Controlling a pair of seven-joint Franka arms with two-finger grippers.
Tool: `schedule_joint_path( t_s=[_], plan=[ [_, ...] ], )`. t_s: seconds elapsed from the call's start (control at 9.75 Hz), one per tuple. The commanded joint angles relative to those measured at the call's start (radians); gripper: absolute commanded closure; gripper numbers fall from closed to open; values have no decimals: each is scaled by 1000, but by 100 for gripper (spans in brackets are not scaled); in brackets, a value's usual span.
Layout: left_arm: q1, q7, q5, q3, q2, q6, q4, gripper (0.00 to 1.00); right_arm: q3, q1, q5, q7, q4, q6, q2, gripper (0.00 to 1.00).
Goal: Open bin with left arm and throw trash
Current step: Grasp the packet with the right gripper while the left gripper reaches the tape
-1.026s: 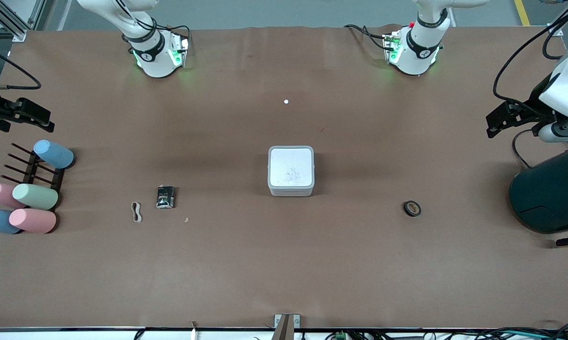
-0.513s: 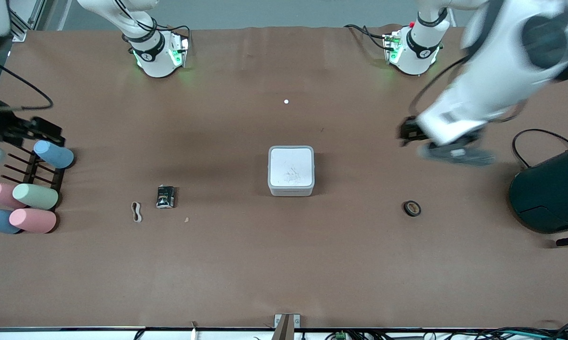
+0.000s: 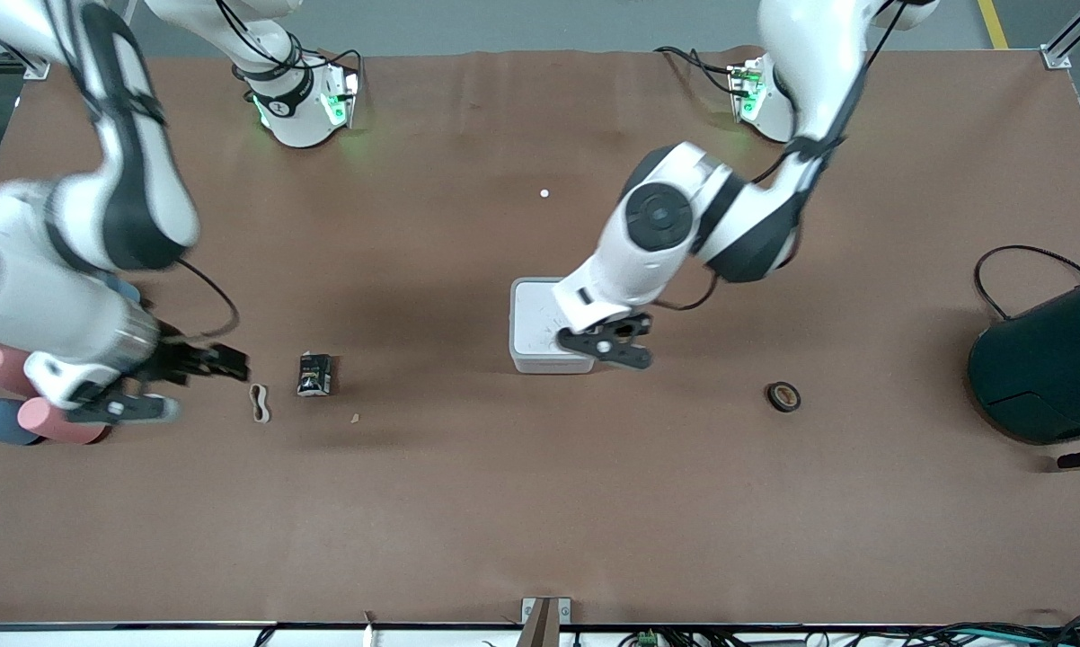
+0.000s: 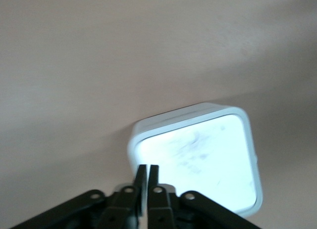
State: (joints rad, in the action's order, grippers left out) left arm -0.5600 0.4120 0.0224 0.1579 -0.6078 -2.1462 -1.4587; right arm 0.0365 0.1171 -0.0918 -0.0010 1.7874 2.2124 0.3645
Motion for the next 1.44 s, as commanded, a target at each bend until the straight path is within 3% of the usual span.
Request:
schedule_joint_path(
  t_s=[0.0, 0.41, 0.62, 0.82, 0.92, 1.03, 1.13, 1.23, 1.33],
  plan=[
    [-41, 71, -4, -6, -74, -56, 46, 100, 3, 42, -8, 1, 164, 209, 2, 0],
    [-54, 91, -9, -14, -104, -110, 2, 100, 5, 72, 4, -5, 191, 293, 103, 0],
    [26, 65, -74, -20, 3, 88, 14, 100, 5, 72, 4, -5, 193, 288, 132, 0],
    [154, -26, -139, -17, 62, 169, 12, 100, 3, 69, 4, -2, 199, 273, 160, 0],
    [236, -142, -139, -17, 59, 179, 3, 90, 3, 70, 4, -2, 199, 253, 169, 0],
    [311, -276, -139, -17, 47, 174, -12, 71, 3, 69, 4, -2, 199, 251, 177, 1],
    [397, -400, -139, -14, 27, 137, -43, 56, 3, 70, 4, -1, 198, 251, 185, 18],
    [463, -506, -139, -12, 26, 50, -114, 37, 3, 75, 4, 10, 198, 248, 186, 52],
    [518, -577, -139, -6, 36, -54, -209, 0, 3, 76, 3, 15, 190, 227, 186, 78]
  ],
)
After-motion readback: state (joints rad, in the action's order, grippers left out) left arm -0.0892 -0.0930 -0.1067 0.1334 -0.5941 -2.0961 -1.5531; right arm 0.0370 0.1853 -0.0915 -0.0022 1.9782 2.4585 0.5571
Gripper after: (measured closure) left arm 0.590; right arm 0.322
